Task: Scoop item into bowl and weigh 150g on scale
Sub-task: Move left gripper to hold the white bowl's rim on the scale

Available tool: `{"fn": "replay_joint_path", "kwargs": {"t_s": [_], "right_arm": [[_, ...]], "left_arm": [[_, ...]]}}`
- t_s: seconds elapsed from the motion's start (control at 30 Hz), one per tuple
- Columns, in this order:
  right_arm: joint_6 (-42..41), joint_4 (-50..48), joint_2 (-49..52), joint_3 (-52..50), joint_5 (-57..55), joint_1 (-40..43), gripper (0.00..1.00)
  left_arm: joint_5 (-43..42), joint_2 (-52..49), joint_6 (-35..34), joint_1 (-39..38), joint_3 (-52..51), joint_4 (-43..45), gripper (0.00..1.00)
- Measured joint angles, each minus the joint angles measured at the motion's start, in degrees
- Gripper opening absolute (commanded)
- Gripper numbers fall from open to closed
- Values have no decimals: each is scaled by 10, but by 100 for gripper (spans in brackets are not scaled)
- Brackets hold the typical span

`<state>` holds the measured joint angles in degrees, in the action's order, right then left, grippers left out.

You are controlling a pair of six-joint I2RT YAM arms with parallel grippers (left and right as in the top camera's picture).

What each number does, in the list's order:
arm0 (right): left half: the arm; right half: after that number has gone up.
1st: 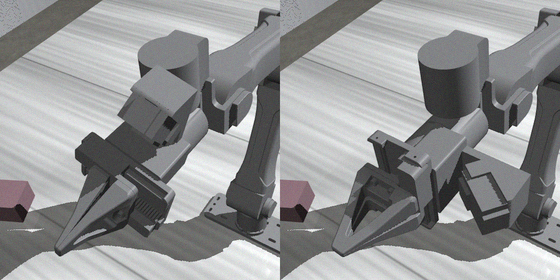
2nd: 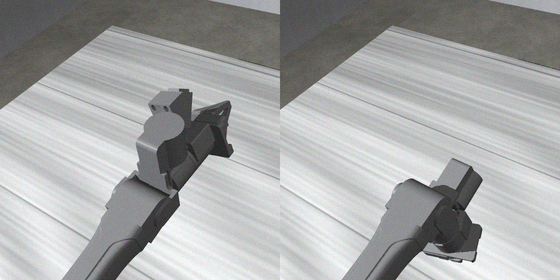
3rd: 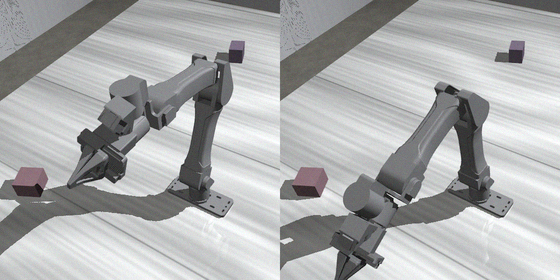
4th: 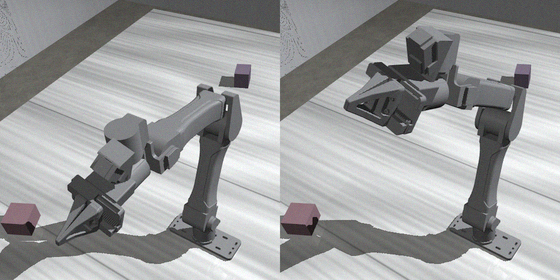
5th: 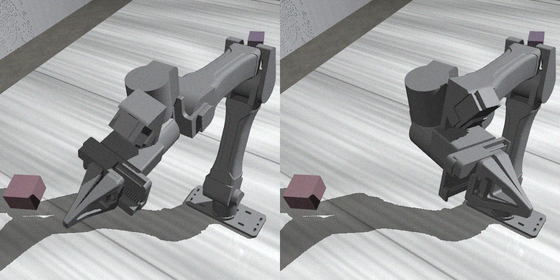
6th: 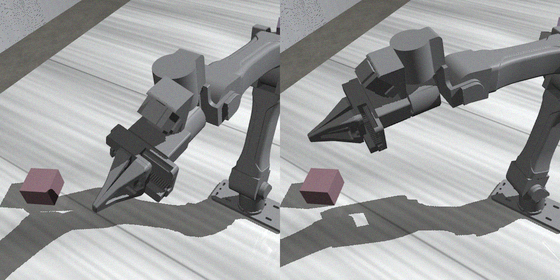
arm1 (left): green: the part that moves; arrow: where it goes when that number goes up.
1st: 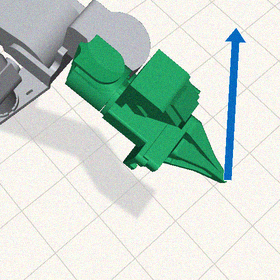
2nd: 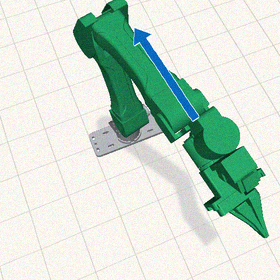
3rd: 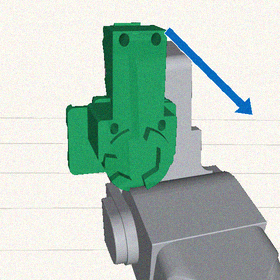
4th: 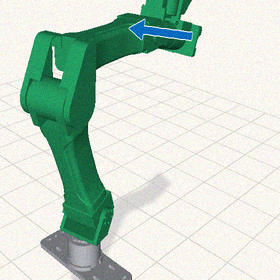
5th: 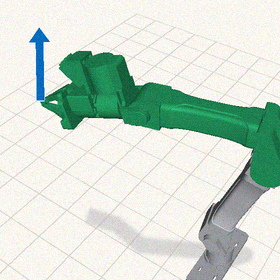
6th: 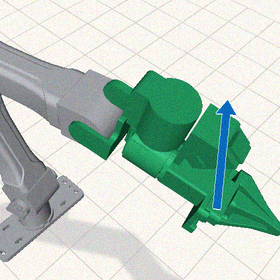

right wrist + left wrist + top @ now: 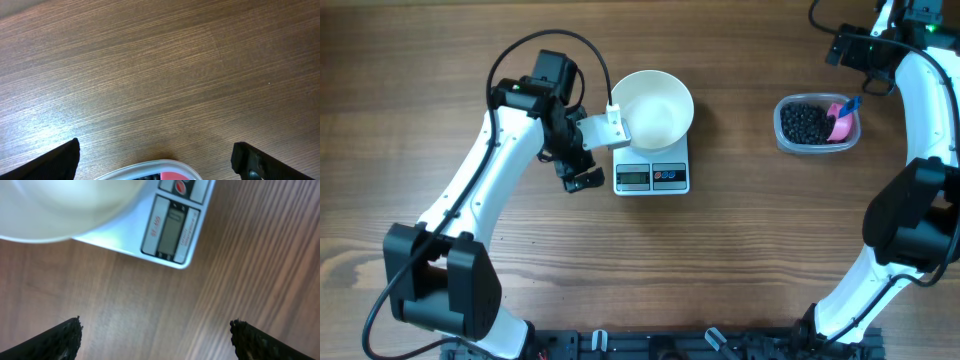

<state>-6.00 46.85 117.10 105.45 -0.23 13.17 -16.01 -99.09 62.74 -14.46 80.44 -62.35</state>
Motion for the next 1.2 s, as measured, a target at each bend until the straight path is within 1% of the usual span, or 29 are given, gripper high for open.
{"fn": "replay_joint_path", "kwargs": {"t_s": [0.23,0.73,0.97,1.2], "right_arm": [[0,0,0,0,0,0,100],[0,0,0,0,0,0,100],[0,0,0,0,0,0,100],[0,0,0,0,0,0,100]], "left_arm": [[-56,0,14,5,0,14,100],[-64,0,17,7,0,13,100],[-64,0,93,7,0,15,100],[-64,0,107,7,0,15,100]]}}
